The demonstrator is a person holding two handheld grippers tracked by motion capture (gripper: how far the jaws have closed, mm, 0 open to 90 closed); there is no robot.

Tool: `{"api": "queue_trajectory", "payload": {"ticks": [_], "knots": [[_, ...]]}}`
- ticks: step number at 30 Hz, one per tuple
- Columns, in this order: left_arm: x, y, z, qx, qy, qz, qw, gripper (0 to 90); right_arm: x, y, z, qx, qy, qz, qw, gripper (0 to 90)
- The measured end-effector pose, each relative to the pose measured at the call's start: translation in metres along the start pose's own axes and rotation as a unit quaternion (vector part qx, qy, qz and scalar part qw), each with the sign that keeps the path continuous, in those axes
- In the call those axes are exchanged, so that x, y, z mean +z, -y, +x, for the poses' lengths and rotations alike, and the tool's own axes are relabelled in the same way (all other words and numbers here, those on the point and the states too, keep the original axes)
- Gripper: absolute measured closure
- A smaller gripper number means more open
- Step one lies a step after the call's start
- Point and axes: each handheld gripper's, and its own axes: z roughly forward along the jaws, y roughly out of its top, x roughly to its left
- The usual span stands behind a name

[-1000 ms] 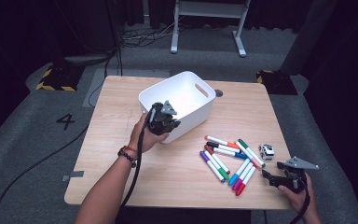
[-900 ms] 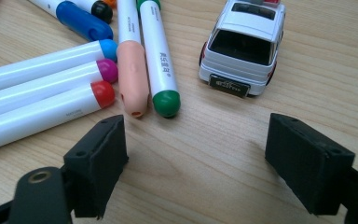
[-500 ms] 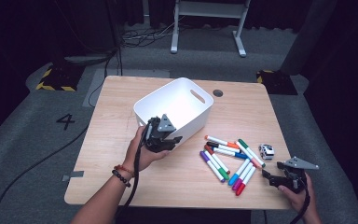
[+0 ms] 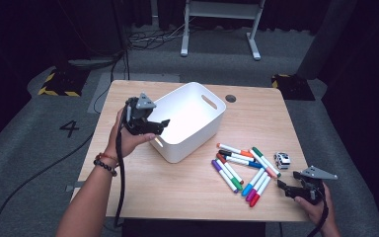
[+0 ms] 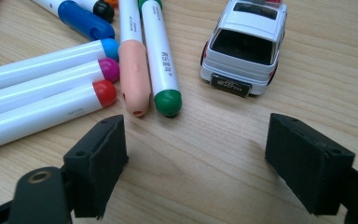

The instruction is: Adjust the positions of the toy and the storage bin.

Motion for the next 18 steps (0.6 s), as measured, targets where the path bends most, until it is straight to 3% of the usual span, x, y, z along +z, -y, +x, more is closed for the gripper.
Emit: {"api": "queue_trajectory", "payload": {"ticks": [1, 2, 3, 4, 7, 10, 12, 14, 15, 16, 18], "knots": [[0.000, 0.000, 0.000, 0.000, 0.000, 0.000, 1.0000, 26.5, 0.000, 0.000, 0.000, 0.000, 0.000, 0.000, 1.0000, 20.7], [0.010, -0.002, 0.014, -0.001, -0.015, 0.027, 0.9995, 29.2, 0.000, 0.000, 0.000, 0.000, 0.000, 0.000, 1.0000, 20.6], [0.010, -0.002, 0.014, -0.001, -0.015, 0.027, 0.9995, 30.1, 0.000, 0.000, 0.000, 0.000, 0.000, 0.000, 1.0000, 20.6], [0.021, -0.002, 0.027, 0.002, -0.028, 0.042, 0.9987, 30.1, 0.000, 0.000, 0.000, 0.000, 0.000, 0.000, 1.0000, 20.7], [0.032, -0.002, 0.039, -0.009, -0.024, 0.060, 0.9979, 33.1, 0.000, 0.000, 0.000, 0.000, 0.000, 0.000, 1.0000, 20.6], [0.048, 0.002, 0.056, -0.025, -0.035, 0.082, 0.9957, 41.1, 0.000, 0.000, 0.000, 0.000, 0.000, 0.000, 1.0000, 20.7], [0.051, 0.005, 0.061, -0.028, -0.039, 0.079, 0.9957, 46.0, 0.000, 0.000, 0.000, 0.000, 0.000, 0.000, 1.0000, 20.7], [0.058, 0.010, 0.068, -0.048, -0.022, 0.078, 0.9955, 54.9, 0.000, 0.000, 0.000, 0.000, 0.000, 0.000, 1.0000, 20.6], [0.059, 0.011, 0.070, -0.043, -0.012, 0.082, 0.9957, 57.0, 0.000, 0.000, 0.000, 0.000, 0.000, 0.000, 1.0000, 20.6], [0.061, 0.013, 0.070, -0.048, -0.007, 0.069, 0.9964, 60.1, 0.000, 0.000, 0.000, 0.000, 0.000, 0.000, 1.0000, 20.6], [0.060, 0.014, 0.071, -0.055, 0.001, 0.068, 0.9962, 66.5, 0.000, 0.000, 0.000, 0.000, 0.000, 0.000, 1.0000, 20.6]]}}
